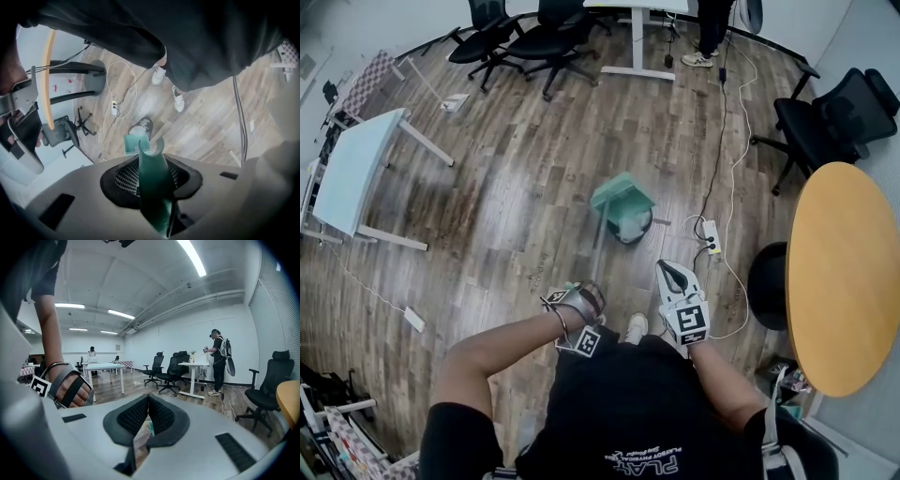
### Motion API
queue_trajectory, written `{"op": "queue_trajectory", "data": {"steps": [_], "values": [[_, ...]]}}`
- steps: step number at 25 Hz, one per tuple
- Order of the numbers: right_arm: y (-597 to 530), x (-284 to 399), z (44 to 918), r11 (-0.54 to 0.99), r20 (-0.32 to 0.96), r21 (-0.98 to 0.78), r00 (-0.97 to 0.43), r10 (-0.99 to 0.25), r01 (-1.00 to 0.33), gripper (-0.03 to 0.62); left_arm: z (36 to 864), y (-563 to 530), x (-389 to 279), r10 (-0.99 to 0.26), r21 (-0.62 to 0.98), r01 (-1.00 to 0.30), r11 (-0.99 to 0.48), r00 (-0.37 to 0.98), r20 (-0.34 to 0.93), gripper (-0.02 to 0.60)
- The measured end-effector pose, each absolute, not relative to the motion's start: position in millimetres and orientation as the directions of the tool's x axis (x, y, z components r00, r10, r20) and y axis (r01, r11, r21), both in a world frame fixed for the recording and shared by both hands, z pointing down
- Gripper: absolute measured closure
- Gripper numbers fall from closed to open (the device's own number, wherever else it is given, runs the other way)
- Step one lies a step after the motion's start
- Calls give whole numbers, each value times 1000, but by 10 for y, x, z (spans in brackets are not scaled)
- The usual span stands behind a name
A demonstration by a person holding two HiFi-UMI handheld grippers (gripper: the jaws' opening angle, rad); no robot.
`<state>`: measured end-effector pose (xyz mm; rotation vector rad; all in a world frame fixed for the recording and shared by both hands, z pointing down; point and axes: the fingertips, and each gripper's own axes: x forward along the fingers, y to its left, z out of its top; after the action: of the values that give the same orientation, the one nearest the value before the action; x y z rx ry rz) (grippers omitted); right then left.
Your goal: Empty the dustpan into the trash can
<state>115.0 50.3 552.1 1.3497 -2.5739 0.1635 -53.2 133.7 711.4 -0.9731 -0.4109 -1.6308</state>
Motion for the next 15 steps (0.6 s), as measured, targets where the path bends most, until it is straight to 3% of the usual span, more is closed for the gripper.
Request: {"op": "queue_trajectory", "data": {"steps": [7, 15], "values": [[543, 1076, 5507, 578, 235, 2, -561, -793, -816, 571, 7240, 1588, -520, -522, -43, 984, -170, -53, 851, 440], [602, 1156, 5582, 578, 260, -16, -562, -785, -816, 571, 7395, 1680, -542, -501, -38, 981, -192, -65, 863, 437]]}}
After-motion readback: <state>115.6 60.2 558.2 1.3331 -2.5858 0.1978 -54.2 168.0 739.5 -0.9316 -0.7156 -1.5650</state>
